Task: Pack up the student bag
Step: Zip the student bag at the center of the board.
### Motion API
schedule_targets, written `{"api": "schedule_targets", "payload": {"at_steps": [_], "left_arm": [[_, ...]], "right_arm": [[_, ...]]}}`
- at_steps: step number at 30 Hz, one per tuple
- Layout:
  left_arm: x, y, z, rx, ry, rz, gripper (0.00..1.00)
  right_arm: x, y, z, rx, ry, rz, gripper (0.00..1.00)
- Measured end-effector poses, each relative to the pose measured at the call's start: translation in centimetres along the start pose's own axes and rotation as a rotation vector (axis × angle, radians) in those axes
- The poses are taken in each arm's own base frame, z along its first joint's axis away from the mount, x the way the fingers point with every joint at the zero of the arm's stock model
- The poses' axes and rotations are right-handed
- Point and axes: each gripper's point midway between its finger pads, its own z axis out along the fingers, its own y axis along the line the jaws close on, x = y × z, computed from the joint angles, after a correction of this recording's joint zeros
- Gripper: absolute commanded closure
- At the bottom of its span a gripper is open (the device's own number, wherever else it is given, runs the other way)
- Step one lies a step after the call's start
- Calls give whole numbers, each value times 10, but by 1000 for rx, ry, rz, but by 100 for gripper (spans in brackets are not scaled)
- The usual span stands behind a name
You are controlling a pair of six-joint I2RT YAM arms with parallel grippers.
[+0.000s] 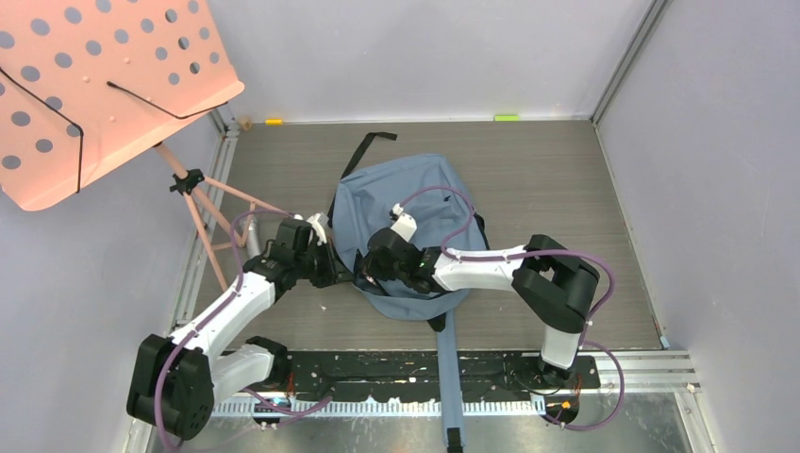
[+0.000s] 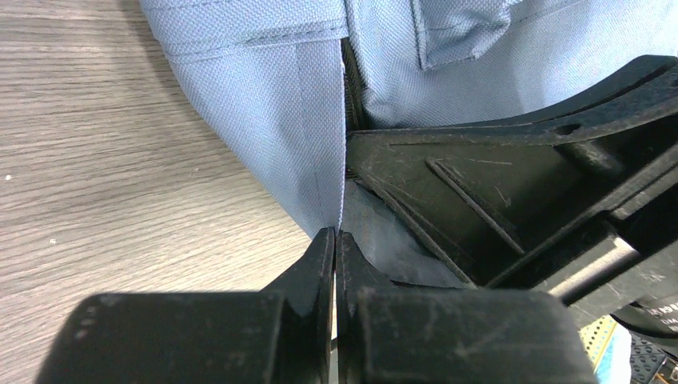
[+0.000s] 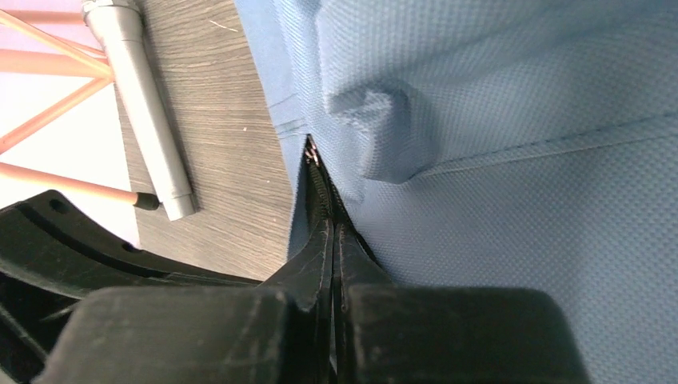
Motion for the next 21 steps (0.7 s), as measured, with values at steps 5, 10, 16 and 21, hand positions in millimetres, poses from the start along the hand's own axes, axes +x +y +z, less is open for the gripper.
{"api": "schedule_targets", "payload": {"at_steps": [5,10,16,21], "left_arm": [[-4,0,-2,-13,-10,11,69],[-33,-12,-14,-38,-77,62,39],[-85,-23,-11,-85,-164,100,23],[-95,-9,18,-150,-121,89,35]], "right_arm": [[5,-12,-1,20,9,-15,99],[3,-11,-13,5,9,-38,99],[11,1,-30,-35,19,-80,99],[20,1,-36,-36,32,-125,99]]}}
